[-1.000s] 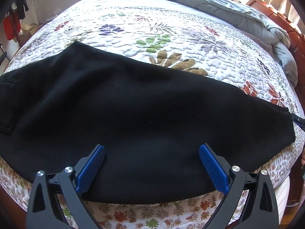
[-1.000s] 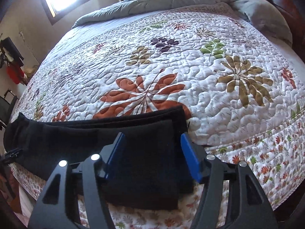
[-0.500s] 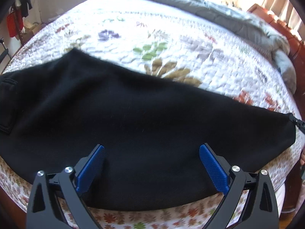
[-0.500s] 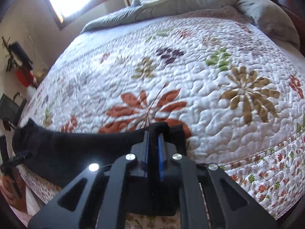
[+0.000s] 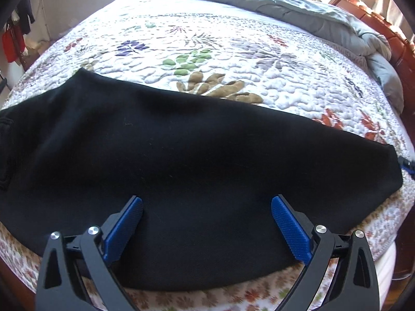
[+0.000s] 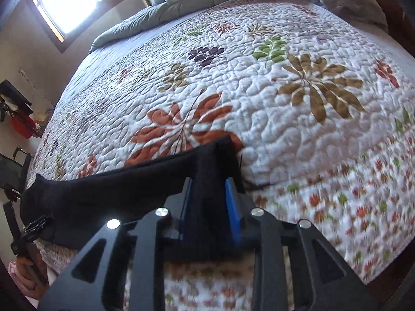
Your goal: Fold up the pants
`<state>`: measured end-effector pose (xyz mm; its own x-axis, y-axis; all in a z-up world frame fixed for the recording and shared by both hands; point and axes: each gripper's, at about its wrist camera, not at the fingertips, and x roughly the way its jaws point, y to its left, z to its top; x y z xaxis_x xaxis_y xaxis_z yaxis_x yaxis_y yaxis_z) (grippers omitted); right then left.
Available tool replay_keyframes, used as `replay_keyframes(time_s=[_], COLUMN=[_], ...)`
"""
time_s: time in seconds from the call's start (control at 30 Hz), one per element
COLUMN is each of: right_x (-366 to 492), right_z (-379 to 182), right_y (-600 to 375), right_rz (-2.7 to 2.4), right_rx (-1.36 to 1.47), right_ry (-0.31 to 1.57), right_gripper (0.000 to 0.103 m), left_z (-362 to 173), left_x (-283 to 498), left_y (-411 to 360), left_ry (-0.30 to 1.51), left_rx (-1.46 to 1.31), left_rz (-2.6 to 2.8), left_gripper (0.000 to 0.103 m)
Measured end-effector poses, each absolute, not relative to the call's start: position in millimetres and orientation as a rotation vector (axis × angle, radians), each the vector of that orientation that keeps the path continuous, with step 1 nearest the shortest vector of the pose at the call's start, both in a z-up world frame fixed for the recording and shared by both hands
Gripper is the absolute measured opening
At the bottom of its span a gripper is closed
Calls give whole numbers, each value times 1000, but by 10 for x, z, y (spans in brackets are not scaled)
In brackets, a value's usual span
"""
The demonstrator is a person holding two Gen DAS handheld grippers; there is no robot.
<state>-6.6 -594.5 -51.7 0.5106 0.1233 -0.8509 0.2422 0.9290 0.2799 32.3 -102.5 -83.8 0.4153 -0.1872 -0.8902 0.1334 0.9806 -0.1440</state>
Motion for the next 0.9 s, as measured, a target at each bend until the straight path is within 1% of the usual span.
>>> replay_keyframes(time_s=[0.03,0.07,0.1,0.13,0.2,0.27,0.43,0.57,0.63,0.67,0.7,0.73,0.8,0.9], right_x=[-158,-248,-325,-363,-447,-517,-454,-319,-252,-229,-194,-169,-132,-116], right_z=[-491,-476,-477,-498,-541,-598,-851,-971,-1018,-1039,-1063,-1077,-995,-618], right_y=[-5920,-5901,-5882,-5855,-5819,-5787,-5759,-5810,-5854,-5883,-5900,-5919,-5952,-5972], right_rz=[-79,-79,-73,-66,-62,-56,-50,-33,-19,-17,0,28,53,93], right_rx=[399,422,451,472,513,567,641,689,720,735,766,804,828,772], right_ry=[1040,1042,1052,1063,1085,1093,1128,1078,1036,1023,1015,1012,986,904], right_gripper=[38,45,49,49,58,61,62,62,53,39,19,13,10,10], left_z=[-832,-829,-826,-825,-816,-806,-780,-782,-789,-792,-793,-796,-792,-715], left_x=[307,291,273,264,245,230,204,180,179,180,179,181,186,208], left_y=[-1043,-1073,-1097,-1122,-1188,-1249,-1325,-1333,-1321,-1311,-1307,-1296,-1263,-1141], left_ry=[1127,1130,1131,1132,1132,1134,1139,1143,1146,1146,1146,1144,1140,1100], left_rx=[-54,-51,-49,-48,-42,-36,-59,-58,-63,-65,-65,-62,-55,-73], left_rz=[-209,-217,-223,-228,-241,-255,-278,-286,-284,-283,-281,-278,-271,-228], left_gripper=[99,99,99,99,99,99,99,99,99,99,99,99,99,99])
